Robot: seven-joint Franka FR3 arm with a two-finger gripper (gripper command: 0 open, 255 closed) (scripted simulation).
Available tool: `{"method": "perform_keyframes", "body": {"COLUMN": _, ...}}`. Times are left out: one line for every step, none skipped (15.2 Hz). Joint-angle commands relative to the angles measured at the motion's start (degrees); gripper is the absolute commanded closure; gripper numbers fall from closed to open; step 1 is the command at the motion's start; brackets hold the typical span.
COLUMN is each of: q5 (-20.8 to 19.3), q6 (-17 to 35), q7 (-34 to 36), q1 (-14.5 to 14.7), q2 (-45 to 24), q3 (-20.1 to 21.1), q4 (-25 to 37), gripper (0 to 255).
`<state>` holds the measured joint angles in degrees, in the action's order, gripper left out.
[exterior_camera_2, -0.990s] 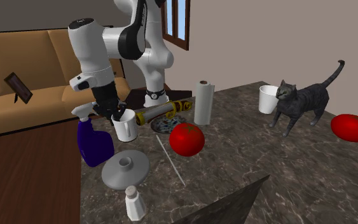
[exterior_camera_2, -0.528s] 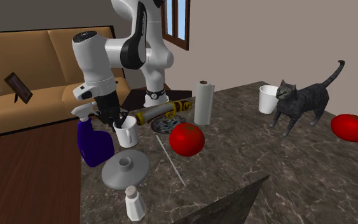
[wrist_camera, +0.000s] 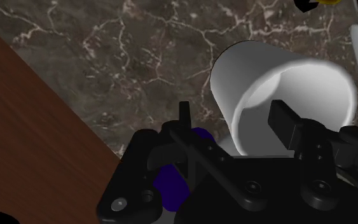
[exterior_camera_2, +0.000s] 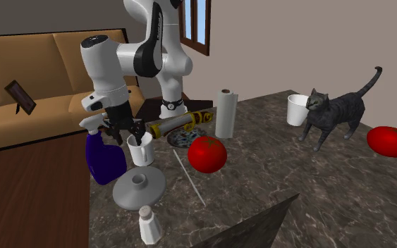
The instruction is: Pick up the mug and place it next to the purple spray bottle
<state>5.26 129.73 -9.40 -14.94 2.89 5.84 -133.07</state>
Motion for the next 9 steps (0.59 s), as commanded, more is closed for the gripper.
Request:
{"method": "perform_keyframes", "body": {"q5": 0.0, "q6": 0.0, "q7": 0.0, "q1": 0.0, "q2": 0.0, "q3": 0.0, "q4": 0.0, "gripper": 0}}
{"method": "perform_keyframes", "body": {"q5": 0.0, "q6": 0.0, "q7": 0.0, "q1": 0.0, "q2": 0.0, "q3": 0.0, "q4": 0.0, "gripper": 0}}
{"method": "perform_keyframes", "body": {"q5": 0.0, "q6": 0.0, "q7": 0.0, "q1": 0.0, "q2": 0.0, "q3": 0.0, "q4": 0.0, "gripper": 0}}
{"method": "perform_keyframes", "body": {"q5": 0.0, "q6": 0.0, "q7": 0.0, "q1": 0.0, "q2": 0.0, "q3": 0.0, "q4": 0.0, "gripper": 0}}
{"method": "perform_keyframes", "body": {"q5": -0.01, "q6": -1.97, "q7": -0.02, "q1": -0.07, "q2": 1.09, "q3": -0.09, "q4": 0.89, "gripper": 0}}
{"method": "perform_keyframes", "body": {"q5": -0.03, "q6": -3.94, "q7": -0.03, "q1": -0.14, "q2": 2.09, "q3": -0.18, "q4": 1.84, "gripper": 0}}
{"method": "perform_keyframes", "body": {"q5": -0.06, "q6": -5.9, "q7": -0.04, "q1": -0.21, "q2": 3.02, "q3": -0.27, "q4": 2.88, "gripper": 0}}
{"method": "perform_keyframes", "body": {"q5": -0.08, "q6": -7.45, "q7": -0.04, "q1": -0.26, "q2": 3.7, "q3": -0.34, "q4": 3.75, "gripper": 0}}
{"method": "perform_keyframes", "body": {"q5": -0.08, "q6": -7.45, "q7": -0.04, "q1": -0.26, "q2": 3.7, "q3": -0.34, "q4": 3.75, "gripper": 0}}
